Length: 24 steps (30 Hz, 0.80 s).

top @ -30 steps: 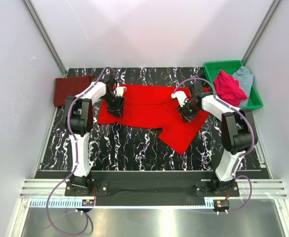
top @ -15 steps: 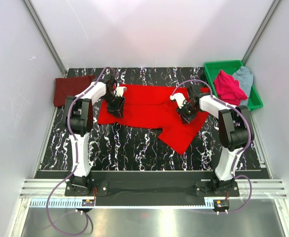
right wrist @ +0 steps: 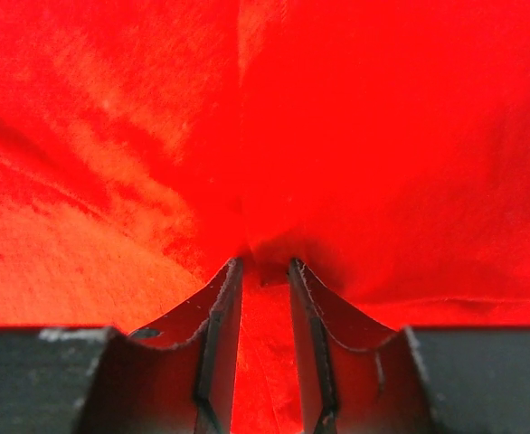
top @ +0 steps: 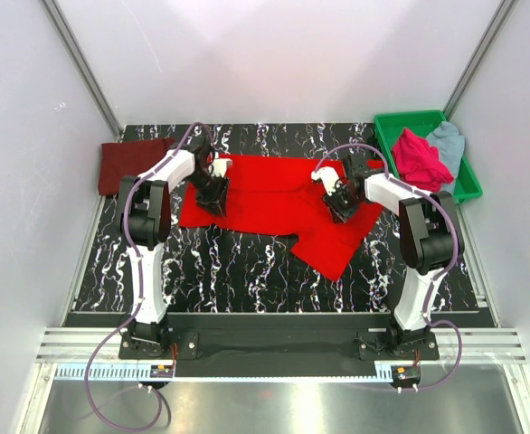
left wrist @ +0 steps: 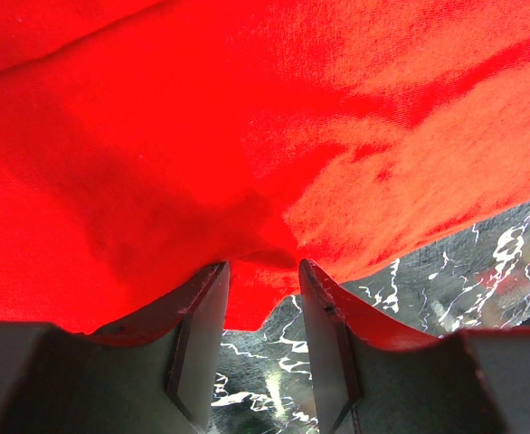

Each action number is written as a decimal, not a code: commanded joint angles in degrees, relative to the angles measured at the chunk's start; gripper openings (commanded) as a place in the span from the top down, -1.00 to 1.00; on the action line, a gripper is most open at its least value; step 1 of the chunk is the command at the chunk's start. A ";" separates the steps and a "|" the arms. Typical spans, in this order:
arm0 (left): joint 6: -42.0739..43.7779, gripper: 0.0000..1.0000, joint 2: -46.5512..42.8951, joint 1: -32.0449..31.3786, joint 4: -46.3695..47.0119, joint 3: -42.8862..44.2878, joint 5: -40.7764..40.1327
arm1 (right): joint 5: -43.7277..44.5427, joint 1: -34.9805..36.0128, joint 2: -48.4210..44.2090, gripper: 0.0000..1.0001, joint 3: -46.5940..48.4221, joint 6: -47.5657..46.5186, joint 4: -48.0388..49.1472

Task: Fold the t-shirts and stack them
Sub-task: Fold the tshirt

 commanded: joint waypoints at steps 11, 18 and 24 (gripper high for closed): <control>0.20 0.14 -0.28 -0.51 1.89 -1.16 -0.35 | 2.74 0.70 -0.92 0.30 1.90 1.07 0.81; 0.11 0.14 0.24 -0.68 1.89 -0.72 0.00 | 3.97 0.70 -2.07 0.29 0.22 1.25 3.00; 0.20 0.14 -0.11 -0.77 2.07 -1.07 -0.18 | 3.27 0.70 -4.09 0.31 0.75 1.95 4.50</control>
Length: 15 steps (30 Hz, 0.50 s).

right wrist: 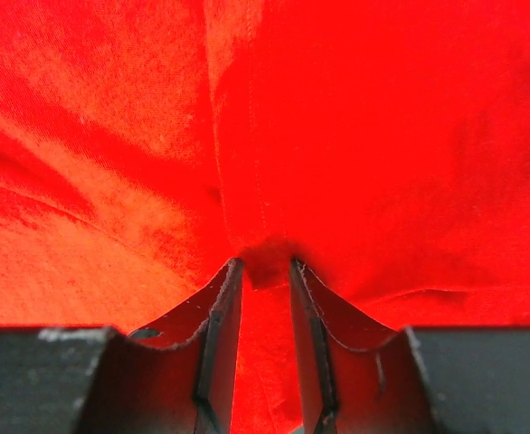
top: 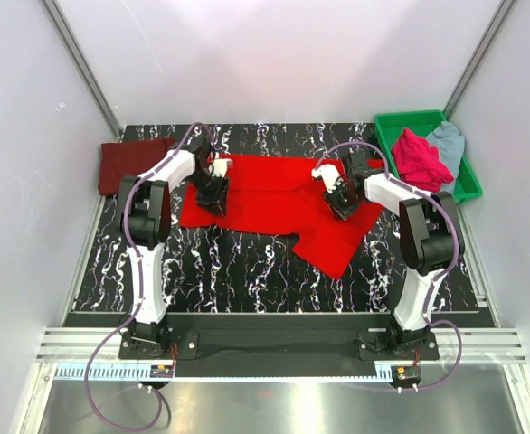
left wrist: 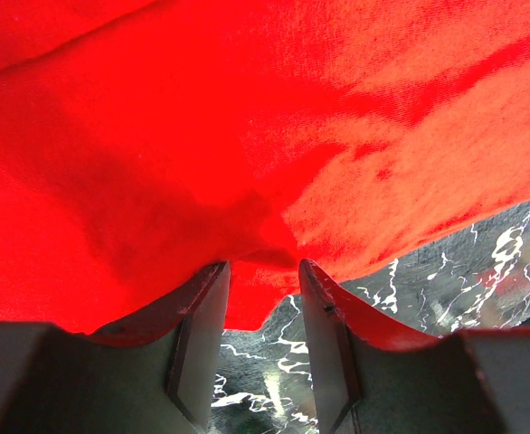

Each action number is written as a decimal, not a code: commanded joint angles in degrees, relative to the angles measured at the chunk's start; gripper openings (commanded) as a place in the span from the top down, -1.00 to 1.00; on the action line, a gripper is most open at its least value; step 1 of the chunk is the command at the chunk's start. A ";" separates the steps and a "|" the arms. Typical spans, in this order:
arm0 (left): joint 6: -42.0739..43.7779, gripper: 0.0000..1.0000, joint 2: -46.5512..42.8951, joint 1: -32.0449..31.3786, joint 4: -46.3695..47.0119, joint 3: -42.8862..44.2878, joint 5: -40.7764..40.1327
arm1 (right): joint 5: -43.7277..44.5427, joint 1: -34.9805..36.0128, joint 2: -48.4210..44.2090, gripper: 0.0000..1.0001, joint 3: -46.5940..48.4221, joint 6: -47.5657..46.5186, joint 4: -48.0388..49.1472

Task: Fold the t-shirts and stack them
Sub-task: Fold the tshirt

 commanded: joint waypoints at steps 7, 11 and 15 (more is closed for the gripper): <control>0.33 0.14 -0.17 -0.66 1.87 -0.63 -0.38 | 1.92 0.53 -3.80 0.32 0.07 -0.77 3.72; 0.33 0.14 -0.35 -0.66 2.04 -1.07 -0.55 | 1.83 0.53 -3.01 0.32 0.16 -0.24 3.37; 0.33 0.14 -0.26 -0.66 1.96 -1.07 -0.46 | 1.22 0.52 -1.96 0.31 0.68 0.11 2.41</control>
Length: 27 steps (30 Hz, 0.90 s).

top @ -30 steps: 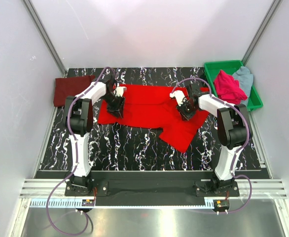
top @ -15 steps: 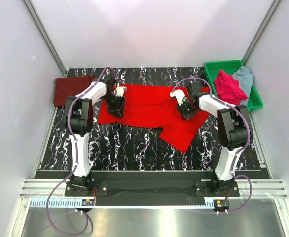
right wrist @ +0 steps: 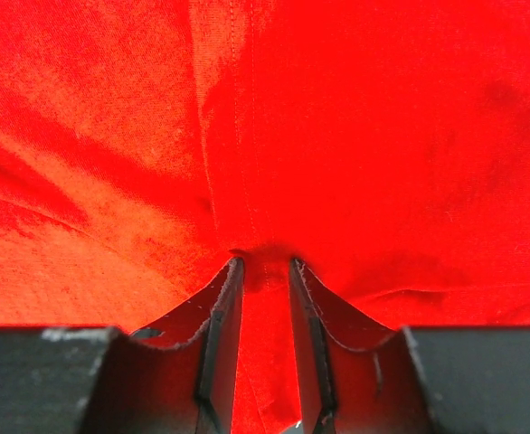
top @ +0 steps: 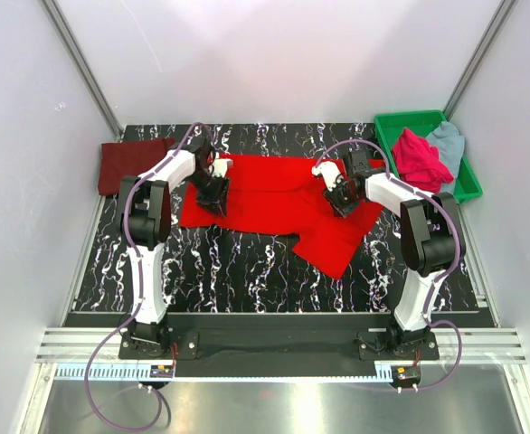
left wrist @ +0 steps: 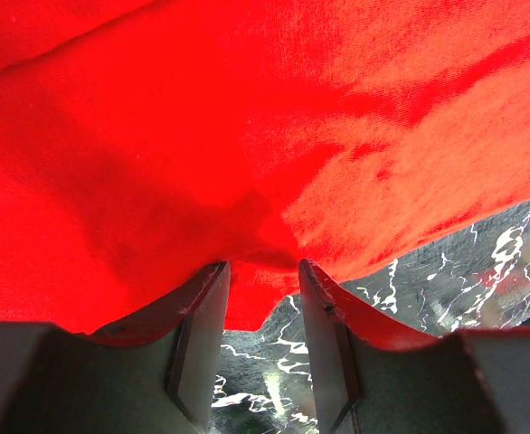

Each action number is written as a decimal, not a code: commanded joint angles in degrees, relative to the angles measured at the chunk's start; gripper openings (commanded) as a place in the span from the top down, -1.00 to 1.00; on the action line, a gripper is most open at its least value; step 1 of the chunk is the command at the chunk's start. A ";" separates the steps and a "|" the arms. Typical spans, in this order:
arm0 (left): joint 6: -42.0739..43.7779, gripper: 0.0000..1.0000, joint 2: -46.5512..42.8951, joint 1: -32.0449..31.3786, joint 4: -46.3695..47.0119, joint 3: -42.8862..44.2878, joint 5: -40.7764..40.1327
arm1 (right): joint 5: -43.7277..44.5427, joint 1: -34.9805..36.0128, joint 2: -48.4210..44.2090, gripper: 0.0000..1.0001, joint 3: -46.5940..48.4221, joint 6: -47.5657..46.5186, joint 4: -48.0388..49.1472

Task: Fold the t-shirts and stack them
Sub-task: Fold the tshirt

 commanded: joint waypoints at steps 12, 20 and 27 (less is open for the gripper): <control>0.24 0.14 0.00 -0.55 1.96 -0.74 -0.18 | -1.00 0.53 0.50 0.44 1.48 0.92 -4.84; 0.24 0.14 0.35 -0.55 1.96 -0.48 0.44 | -0.39 0.61 -3.19 0.90 -0.37 0.13 -6.33; 0.06 0.14 1.05 -0.55 1.87 0.40 0.79 | 0.14 0.61 -7.67 1.00 -1.34 -0.31 -8.53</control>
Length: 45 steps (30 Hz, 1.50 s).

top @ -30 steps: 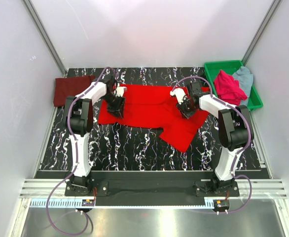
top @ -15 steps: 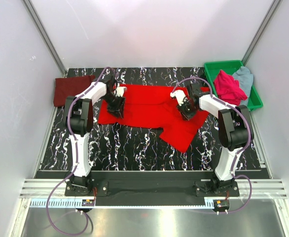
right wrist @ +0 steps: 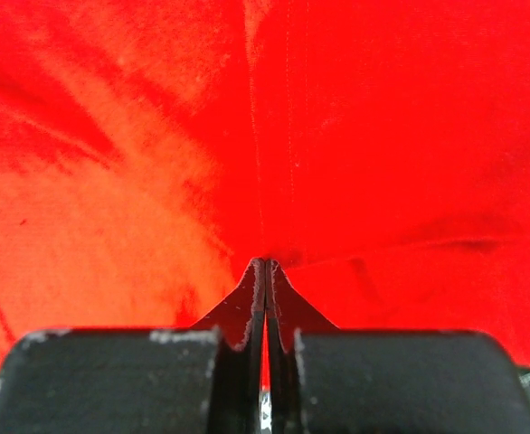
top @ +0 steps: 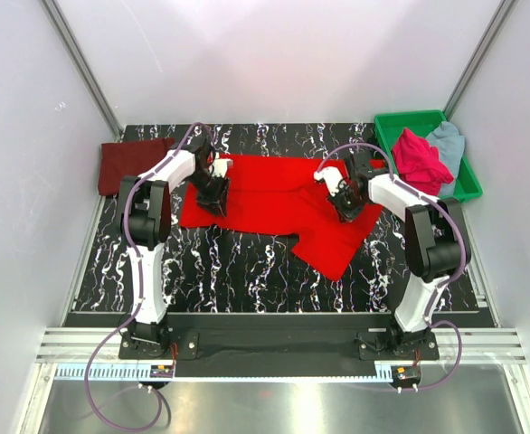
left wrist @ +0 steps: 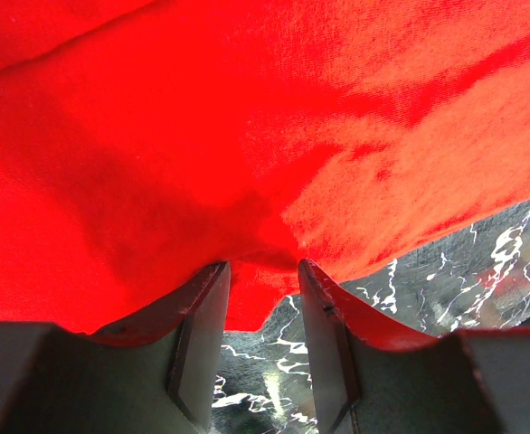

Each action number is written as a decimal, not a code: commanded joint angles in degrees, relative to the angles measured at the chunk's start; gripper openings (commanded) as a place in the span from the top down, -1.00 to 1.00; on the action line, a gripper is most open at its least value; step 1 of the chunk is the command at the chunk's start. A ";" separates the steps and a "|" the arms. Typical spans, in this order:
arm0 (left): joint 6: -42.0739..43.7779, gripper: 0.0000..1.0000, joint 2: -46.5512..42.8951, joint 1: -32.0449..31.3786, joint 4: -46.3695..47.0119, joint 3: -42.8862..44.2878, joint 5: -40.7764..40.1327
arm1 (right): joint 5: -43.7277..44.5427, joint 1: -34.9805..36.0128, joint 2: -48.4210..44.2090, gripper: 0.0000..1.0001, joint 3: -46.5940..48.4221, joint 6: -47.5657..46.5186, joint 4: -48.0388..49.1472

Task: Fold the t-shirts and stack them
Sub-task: Fold the tshirt

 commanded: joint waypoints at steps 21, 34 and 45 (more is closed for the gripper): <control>-0.18 0.14 1.49 -0.64 1.85 0.91 1.40 | 0.49 0.48 -10.48 1.00 -4.64 -2.48 -6.85; -0.62 0.15 2.20 -0.99 2.11 0.73 1.23 | 0.49 0.57 -14.96 1.00 -6.57 -3.27 -9.05; -0.62 0.15 2.20 -1.25 2.11 0.82 1.05 | 1.28 0.48 -18.21 1.00 -8.95 -4.94 -11.33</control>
